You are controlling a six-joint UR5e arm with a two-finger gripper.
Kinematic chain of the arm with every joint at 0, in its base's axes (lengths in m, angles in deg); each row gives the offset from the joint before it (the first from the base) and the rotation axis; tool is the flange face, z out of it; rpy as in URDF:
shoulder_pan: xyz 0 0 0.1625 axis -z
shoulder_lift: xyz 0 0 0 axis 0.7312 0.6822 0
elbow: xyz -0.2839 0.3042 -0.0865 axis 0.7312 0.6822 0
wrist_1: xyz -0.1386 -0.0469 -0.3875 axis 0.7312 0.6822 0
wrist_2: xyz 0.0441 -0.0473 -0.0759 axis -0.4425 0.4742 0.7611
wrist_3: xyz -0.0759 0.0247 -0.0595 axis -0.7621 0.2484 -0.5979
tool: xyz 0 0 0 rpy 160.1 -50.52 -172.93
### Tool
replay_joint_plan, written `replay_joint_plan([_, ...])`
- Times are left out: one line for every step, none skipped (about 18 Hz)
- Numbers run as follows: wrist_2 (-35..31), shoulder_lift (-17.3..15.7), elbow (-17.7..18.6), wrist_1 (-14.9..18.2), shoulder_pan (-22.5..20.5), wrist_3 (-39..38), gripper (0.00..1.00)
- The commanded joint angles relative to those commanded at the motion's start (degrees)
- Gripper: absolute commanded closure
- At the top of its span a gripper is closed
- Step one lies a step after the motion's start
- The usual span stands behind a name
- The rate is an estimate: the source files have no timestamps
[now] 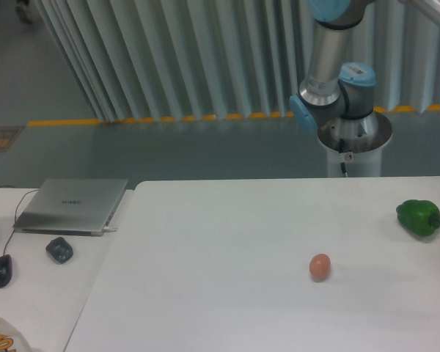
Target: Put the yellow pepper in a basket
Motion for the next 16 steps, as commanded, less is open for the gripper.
replay_joint_plan([-1.05,-1.49,2.19,-0.61,0.0,1.91,0.0])
replay_joint_plan([-4.19,-1.59,2.82,-1.58,0.0,4.8,0.0])
replay_joint_plan([-5.09,-1.33,2.48,-2.28,0.18,5.01,0.0])
replay_joint_plan([-6.4,-0.98,1.87,-3.16,0.44,5.88,0.0])
replay_joint_plan([-6.5,-1.5,1.86,-2.47,0.36,5.89,0.0])
replay_joint_plan([-6.33,-1.68,1.34,-1.34,0.35,5.8,0.0])
replay_joint_plan([-6.59,-1.59,0.64,-0.11,0.44,5.8,0.0])
replay_joint_plan([-6.77,-1.33,0.46,0.17,0.44,5.8,0.0])
replay_joint_plan([-6.6,-1.33,0.11,0.26,0.44,5.89,0.0])
replay_joint_plan([-6.42,-1.15,-0.42,0.78,0.44,5.89,0.0])
replay_joint_plan([-6.16,-1.06,-0.77,1.66,0.53,5.89,0.0])
replay_joint_plan([-5.81,-1.06,-0.95,2.01,0.53,5.98,0.0])
replay_joint_plan([-5.28,-0.98,-1.04,2.02,0.62,5.98,0.0])
replay_joint_plan([-4.41,-0.89,-1.12,2.02,0.88,5.98,0.0])
replay_joint_plan([-3.53,-0.71,-1.13,1.93,1.14,5.89,0.0])
replay_joint_plan([-3.0,-0.71,-1.13,1.84,1.32,5.89,0.0])
